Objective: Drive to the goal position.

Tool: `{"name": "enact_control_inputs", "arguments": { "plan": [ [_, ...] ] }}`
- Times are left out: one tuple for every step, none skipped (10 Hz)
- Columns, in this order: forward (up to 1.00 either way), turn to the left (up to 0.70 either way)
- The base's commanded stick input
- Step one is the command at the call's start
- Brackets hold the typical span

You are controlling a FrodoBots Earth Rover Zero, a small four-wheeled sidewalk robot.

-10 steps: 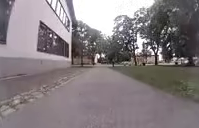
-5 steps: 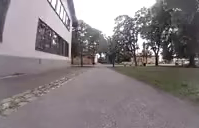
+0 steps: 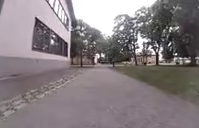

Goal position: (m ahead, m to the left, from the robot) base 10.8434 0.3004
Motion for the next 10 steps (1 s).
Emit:
{"name": "enact_control_inputs", "arguments": {
  "plan": [
    [0.60, 0.00],
    [0.60, 0.00],
    [0.60, 0.00],
    [0.60, 0.00],
    [0.60, 0.00],
    [0.60, 0.00],
    [0.60, 0.00],
    [0.60, 0.00],
    [0.60, 0.00],
    [0.60, 0.00]
  ]
}}
